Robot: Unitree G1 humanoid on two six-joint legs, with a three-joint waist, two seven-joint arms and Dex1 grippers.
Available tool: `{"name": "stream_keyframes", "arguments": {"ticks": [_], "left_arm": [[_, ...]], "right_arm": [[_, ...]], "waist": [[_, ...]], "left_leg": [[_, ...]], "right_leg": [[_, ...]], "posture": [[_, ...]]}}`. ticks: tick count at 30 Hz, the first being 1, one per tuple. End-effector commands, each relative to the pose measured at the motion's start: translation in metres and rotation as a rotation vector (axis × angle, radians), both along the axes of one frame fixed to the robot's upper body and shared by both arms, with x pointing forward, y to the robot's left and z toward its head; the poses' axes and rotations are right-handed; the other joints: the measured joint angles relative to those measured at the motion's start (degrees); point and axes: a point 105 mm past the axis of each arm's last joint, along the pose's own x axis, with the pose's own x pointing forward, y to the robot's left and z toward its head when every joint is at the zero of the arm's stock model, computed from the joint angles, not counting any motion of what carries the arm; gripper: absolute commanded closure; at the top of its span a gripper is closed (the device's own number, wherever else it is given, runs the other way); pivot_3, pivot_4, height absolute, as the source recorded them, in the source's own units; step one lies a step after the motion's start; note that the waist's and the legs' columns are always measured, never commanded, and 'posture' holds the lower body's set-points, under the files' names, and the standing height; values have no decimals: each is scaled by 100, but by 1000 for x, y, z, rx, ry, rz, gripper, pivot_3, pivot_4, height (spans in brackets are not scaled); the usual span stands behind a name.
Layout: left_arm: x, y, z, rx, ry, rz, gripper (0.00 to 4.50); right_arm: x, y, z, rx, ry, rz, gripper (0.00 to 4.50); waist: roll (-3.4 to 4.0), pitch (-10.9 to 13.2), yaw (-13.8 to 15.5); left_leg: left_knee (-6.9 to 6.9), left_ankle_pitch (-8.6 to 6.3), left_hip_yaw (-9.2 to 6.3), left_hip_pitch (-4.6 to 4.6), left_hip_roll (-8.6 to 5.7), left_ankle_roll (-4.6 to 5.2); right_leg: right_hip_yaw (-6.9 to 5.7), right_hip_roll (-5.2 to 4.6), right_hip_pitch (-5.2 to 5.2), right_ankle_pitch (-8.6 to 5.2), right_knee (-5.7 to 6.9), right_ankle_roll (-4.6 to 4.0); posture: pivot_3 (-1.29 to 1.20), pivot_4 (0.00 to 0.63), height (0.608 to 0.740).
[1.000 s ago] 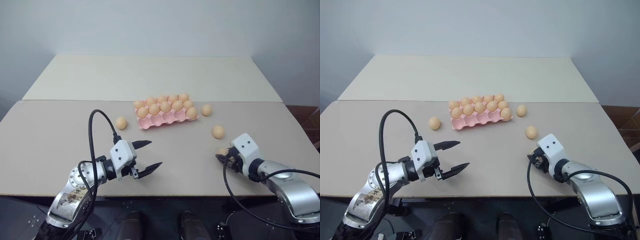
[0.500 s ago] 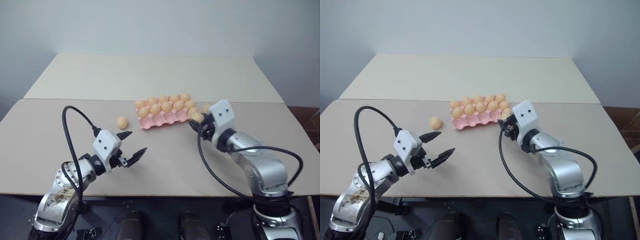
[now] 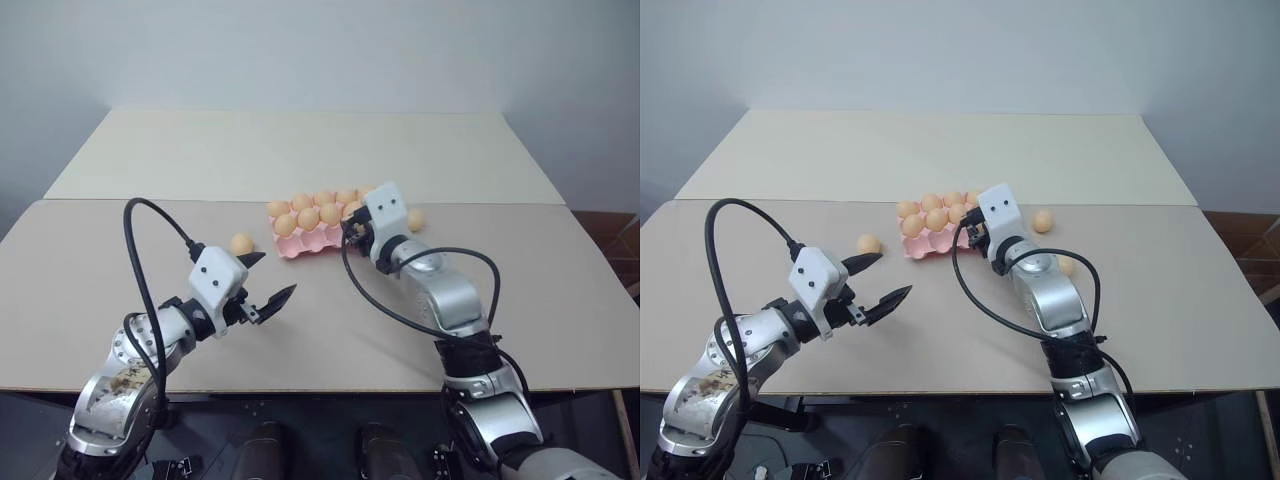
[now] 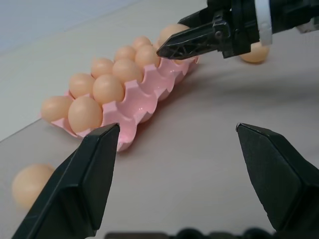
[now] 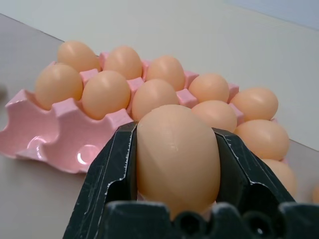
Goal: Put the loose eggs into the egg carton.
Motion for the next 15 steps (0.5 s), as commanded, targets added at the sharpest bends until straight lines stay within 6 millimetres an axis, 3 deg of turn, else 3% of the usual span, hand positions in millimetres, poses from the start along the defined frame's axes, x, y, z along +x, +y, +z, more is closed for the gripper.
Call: {"name": "stream_keyframes", "arguments": {"ticks": [1,15], "left_arm": [[-5,-8,11,-3,-44,-28,454],[-7,-6,11,-4,-40,-17,454]], "right_arm": [[7,5,13,5,-64,0,2658],[24,-4,7,-34,-57,-61,2658]], "waist": [[0,0,-5],[1,1,-9]], "left_leg": [[0,0,0,-1,0,0],[0,0,0,-1,1,0]], "right_leg": [[0,0,-2,0,0,0],[0,-1,-2,1,1,-2]], "posture": [[0,150,740],[0,150,740]]}}
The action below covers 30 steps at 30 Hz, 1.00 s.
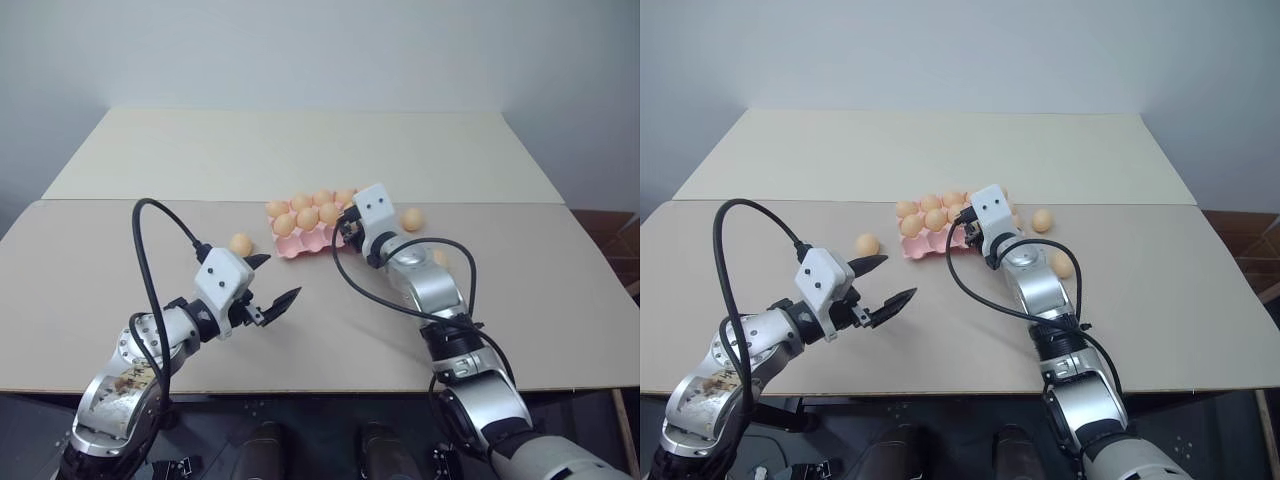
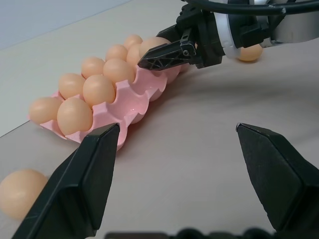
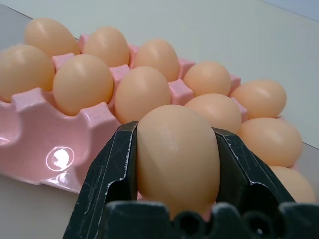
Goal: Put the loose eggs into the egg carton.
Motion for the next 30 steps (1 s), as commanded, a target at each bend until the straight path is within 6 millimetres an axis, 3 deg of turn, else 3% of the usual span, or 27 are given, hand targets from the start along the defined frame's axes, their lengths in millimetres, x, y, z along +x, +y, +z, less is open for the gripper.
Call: {"name": "stream_keyframes", "arguments": {"ticks": [1,7,15,19,23,26,30], "left_arm": [[-4,-2,12,-7,-49,-8,454],[-3,0,11,-5,-48,-2,454],[-2,3,10,1,-48,8,454],[-3,3,11,-1,-50,8,454],[-3,3,12,-10,-52,10,454],[-4,3,13,-26,-52,4,454],[-6,4,13,-41,-53,3,454]], "right_arm": [[5,-5,20,12,-74,-32,2658],[7,-6,19,25,-48,-28,2658],[8,-10,23,31,-67,-52,16],[2,-9,43,68,-146,-40,16],[-25,-20,71,147,-242,-6,16],[-54,-34,72,145,-268,-7,16],[-97,-47,53,135,-247,-2,16]], "waist": [[0,0,0],[0,0,-1],[1,0,-2],[2,1,-2],[2,1,24],[2,1,54],[1,1,36]], "left_leg": [[0,0,0,0,0,0],[0,0,0,0,0,0],[0,0,0,0,0,0],[0,0,0,-1,0,0],[0,0,-4,-7,1,0],[-1,-1,-7,-11,-1,0],[0,0,-4,-8,-2,-1]], "right_leg": [[0,0,0,0,0,0],[0,0,0,0,-1,0],[0,0,0,0,-1,0],[0,0,0,0,-1,0],[0,-1,-7,0,-1,1],[-8,-7,-5,-1,-4,2],[-8,-10,-1,0,-5,2]], "posture": [[0,150,740],[0,150,740],[0,150,740],[0,150,740],[0,150,740],[0,150,740],[0,150,740]]}}
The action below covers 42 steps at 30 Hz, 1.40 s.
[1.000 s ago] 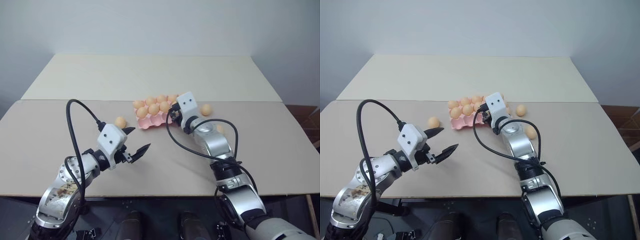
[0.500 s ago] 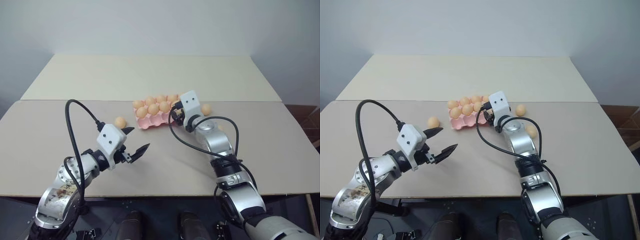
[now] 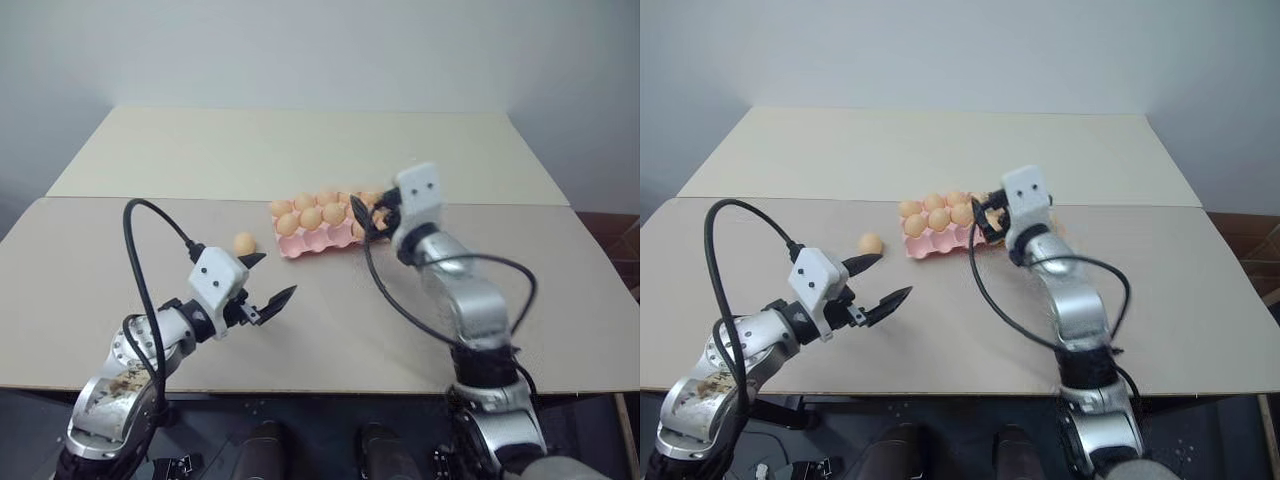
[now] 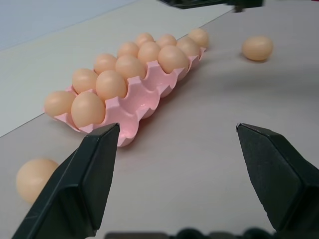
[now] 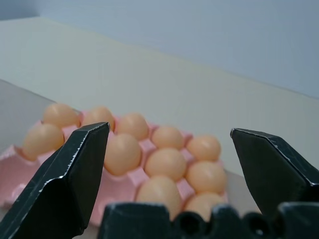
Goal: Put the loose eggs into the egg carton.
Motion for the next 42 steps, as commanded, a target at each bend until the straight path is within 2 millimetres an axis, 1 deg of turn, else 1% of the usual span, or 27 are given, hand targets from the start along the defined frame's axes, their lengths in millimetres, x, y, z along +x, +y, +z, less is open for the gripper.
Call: {"name": "stream_keyframes", "arguments": {"ticks": [1,4,6,9,12,14,17,20,24,27,29,33,38,42], "left_arm": [[-5,-2,11,-25,-51,-13,454],[-6,-2,9,-33,-45,-17,454],[-6,-2,7,-33,-42,-24,454],[-4,-5,7,-30,-42,-44,454],[-3,-10,7,-23,-49,-71,454],[-1,-13,7,-24,-54,-83,454],[1,-19,8,-33,-59,-108,454],[2,-24,6,-32,-59,-131,454],[5,-37,5,-22,-54,-175,454],[7,-44,5,-28,-50,-194,454],[7,-49,3,-19,-40,-221,454],[3,-55,-2,5,-19,-273,454],[0,-54,-3,16,-14,-284,454],[-2,-52,-4,22,-9,-277,454]], "right_arm": [[-40,-5,4,11,-49,25,16],[-64,-13,-13,20,-21,-10,16],[-75,-16,-23,11,-10,-39,16],[-86,-18,-37,-7,12,-60,16],[-96,-26,-55,-24,55,-105,16],[-100,-33,-63,-8,71,-141,16],[-105,-43,-69,47,72,-210,16],[-104,-46,-66,62,45,-259,16],[-85,-48,-63,45,86,-381,16],[-69,-48,-57,45,100,-432,16],[-58,-50,-53,49,112,-447,16],[-34,-60,-57,1,158,-457,16],[-15,-75,-63,-43,207,-465,16],[-4,-83,-70,-67,249,-452,16]], "waist": [[0,0,-13],[0,0,-57],[0,0,-51],[0,0,-40],[0,0,-24],[0,0,-10],[-1,0,-10],[-1,0,-25],[-1,0,-24],[-1,0,-16],[-1,0,-17],[-1,0,-21],[0,0,-23],[-1,0,-26]], "left_leg": [[0,0,1,2,2,0],[-1,0,1,3,5,0],[0,0,-1,6,4,0],[0,0,5,17,5,0],[-1,0,5,15,5,0],[0,0,5,8,3,0],[0,0,4,5,3,0],[0,0,4,7,7,0],[0,0,2,9,10,0],[0,0,1,8,7,-1],[0,0,1,2,4,0],[0,0,3,0,1,0],[0,0,3,3,1,0],[0,0,4,3,1,0]], "right_leg": [[1,2,0,0,1,0],[4,6,-2,-1,1,-2],[14,5,-2,-2,0,-2],[11,7,5,-4,-3,1],[10,7,6,-6,-10,3],[7,6,4,-6,-15,0],[8,4,4,-5,-19,1],[8,7,4,-6,-18,4],[9,10,2,-12,-17,13],[8,10,4,-2,-17,-4],[9,8,1,-2,-19,-3],[8,7,1,-3,-18,-1],[6,9,3,-2,-15,-2],[7,9,3,-2,-16,-1]], "posture": [[0,150,740],[0,150,740],[0,150,740],[0,150,740],[0,150,740],[0,150,740],[0,150,740],[0,150,740],[0,150,740],[0,150,740],[0,150,740],[0,150,740],[0,150,740],[0,150,740]]}}
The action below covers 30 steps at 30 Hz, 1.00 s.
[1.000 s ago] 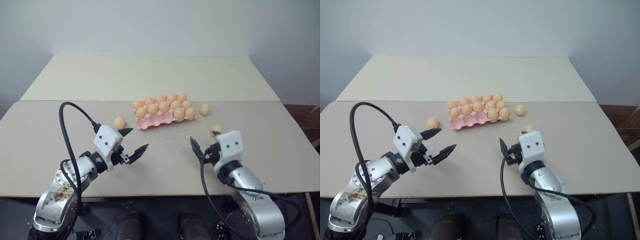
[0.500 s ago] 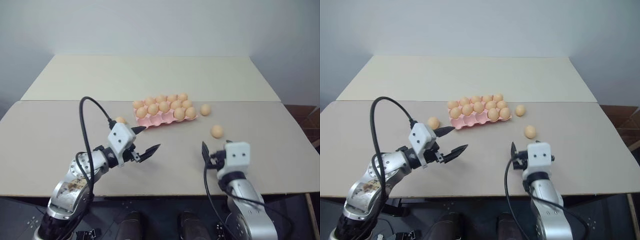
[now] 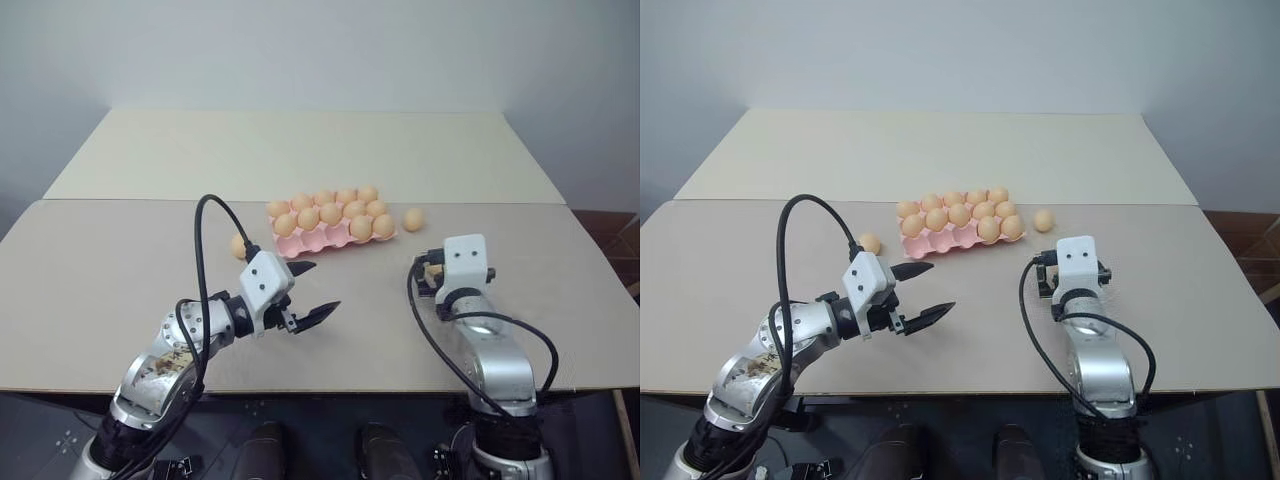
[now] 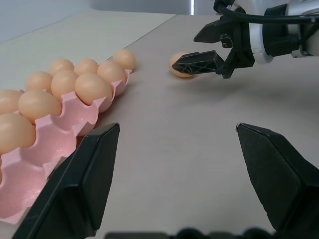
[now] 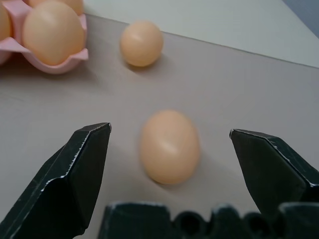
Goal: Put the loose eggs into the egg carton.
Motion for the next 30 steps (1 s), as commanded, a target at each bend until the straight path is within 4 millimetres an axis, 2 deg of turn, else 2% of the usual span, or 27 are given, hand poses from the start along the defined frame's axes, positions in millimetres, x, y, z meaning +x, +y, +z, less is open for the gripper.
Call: {"name": "stream_keyframes", "arguments": {"ticks": [1,8,12,16,18,22,25,30], "left_arm": [[-4,0,6,1,-31,-8,454],[-5,1,5,1,-30,1,454],[-4,3,5,2,-30,10,454],[-2,9,4,6,-28,43,454],[-2,18,4,6,-22,81,454],[-3,35,-3,55,-6,152,454],[-1,54,-7,86,18,246,454],[0,68,-8,135,40,313,454]], "right_arm": [[8,-5,5,24,-3,14,16],[22,-9,3,80,25,26,16],[25,-13,3,82,36,23,873],[24,-9,6,80,29,47,2304],[21,-2,11,55,12,86,2739],[12,18,19,20,-26,177,2851],[1,62,45,38,-121,335,2867],[1,106,74,79,-209,462,2887]], "waist": [[0,0,-1],[0,0,-3],[0,0,0],[0,0,0],[0,0,-9],[1,0,-28],[1,1,-29],[1,1,-27]], "left_leg": [[0,0,0,0,0,0],[0,0,0,0,0,0],[0,0,0,-1,0,0],[0,0,1,-1,0,0],[0,0,0,0,0,0],[-1,0,-1,-1,4,0],[-1,0,-1,0,4,0],[-1,0,-5,3,7,0]], "right_leg": [[0,0,0,0,0,0],[1,0,0,1,1,1],[0,1,0,0,2,1],[1,0,0,1,2,1],[1,1,0,1,2,1],[2,4,-5,0,4,1],[2,2,-5,1,6,1],[2,4,-6,1,8,0]], "posture": [[0,150,740],[0,150,740],[0,150,740],[0,150,740],[0,150,740],[0,150,740],[0,150,740],[0,150,740]]}}
